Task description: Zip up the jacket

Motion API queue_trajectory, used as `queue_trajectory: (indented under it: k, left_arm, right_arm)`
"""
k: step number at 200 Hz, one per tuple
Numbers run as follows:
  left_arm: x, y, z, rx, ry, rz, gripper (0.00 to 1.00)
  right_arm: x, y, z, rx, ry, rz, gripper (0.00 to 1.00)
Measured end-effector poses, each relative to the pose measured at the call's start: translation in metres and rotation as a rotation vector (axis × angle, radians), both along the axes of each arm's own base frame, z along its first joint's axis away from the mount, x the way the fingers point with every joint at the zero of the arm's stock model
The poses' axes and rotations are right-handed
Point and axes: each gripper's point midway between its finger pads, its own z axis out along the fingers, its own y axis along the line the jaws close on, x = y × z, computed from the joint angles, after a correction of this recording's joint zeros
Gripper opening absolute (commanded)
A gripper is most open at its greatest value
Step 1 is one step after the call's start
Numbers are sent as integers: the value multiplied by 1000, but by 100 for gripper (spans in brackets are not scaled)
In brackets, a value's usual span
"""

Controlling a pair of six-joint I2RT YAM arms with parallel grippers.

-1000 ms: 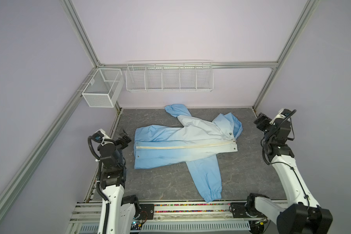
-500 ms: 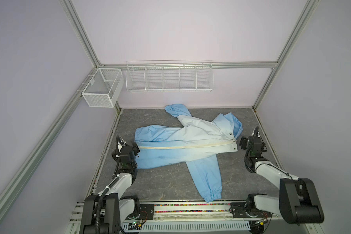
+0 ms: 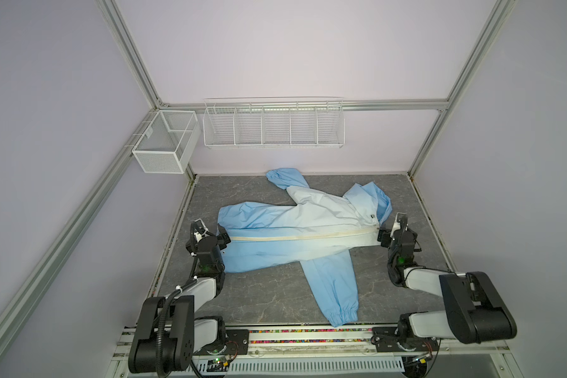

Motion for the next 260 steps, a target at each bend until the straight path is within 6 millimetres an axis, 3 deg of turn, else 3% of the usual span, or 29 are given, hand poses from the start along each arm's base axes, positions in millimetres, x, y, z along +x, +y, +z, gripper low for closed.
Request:
queue_trajectory:
  k: [14, 32, 54, 94, 127, 144, 190, 260]
  left_arm:
    - [-1, -4, -5, 10, -25, -15, 99]
    - [-9, -6, -26, 29, -2, -26, 99]
    - [-14, -13, -41, 56, 11, -54, 99]
    - [-4, -23, -28, 85, -52, -111, 98]
    - [7, -27, -25, 96, -54, -121, 98]
    - [12, -27, -23, 98, -50, -117, 98]
    - [49, -24, -4, 91, -25, -74, 98]
    - [46, -20, -20, 86, 50, -54, 98]
  right_arm:
    - [0, 6, -4, -15, -10, 31, 88]
    - [-3, 9, -10, -27, -8, 55, 88]
    - [-2, 11, -3, -34, -42, 66, 88]
    - [2, 14, 3, -32, -60, 88, 88]
    - [19, 10, 5, -9, -45, 99, 89]
    - [24, 7, -6, 0, -6, 98, 89]
    - [24, 7, -14, 27, 29, 114, 89]
    - [24, 6, -18, 53, 42, 124, 88]
